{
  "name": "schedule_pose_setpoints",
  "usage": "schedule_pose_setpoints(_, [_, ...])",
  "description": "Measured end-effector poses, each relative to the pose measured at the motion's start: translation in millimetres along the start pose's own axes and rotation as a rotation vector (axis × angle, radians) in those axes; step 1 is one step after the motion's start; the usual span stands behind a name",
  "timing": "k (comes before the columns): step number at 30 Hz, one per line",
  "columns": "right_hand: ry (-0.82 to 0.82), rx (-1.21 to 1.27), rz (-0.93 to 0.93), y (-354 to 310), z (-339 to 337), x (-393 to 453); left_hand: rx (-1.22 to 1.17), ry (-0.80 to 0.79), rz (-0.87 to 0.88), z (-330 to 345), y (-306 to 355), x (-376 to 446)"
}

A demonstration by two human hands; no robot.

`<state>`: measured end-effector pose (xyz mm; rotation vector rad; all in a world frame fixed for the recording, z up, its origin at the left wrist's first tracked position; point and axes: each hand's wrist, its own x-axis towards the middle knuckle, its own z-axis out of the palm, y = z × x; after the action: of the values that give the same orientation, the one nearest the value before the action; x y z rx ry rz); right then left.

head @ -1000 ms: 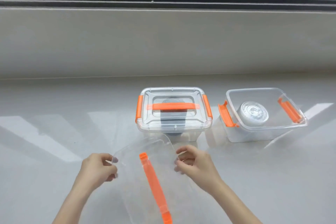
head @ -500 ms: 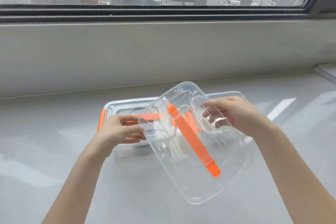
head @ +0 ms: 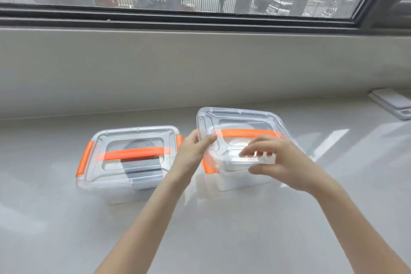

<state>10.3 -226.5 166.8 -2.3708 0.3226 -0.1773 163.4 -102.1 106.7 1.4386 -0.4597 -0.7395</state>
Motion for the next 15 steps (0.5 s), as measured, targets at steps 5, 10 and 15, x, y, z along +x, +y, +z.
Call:
schedule_pose_setpoints(5, [0.049,-0.034,0.072,58.8,21.2,2.5,0.353,0.112,0.067,19.8,-33.7,9.9])
schedule_pose_setpoints(10, [0.047,-0.028,0.114,84.8,29.5,7.9,0.602,0.181,0.106,30.9,-49.8,24.6])
schedule_pose_setpoints(15, [0.026,0.014,0.134,93.1,30.9,14.0,0.649,0.171,0.067,33.7,-52.2,32.8])
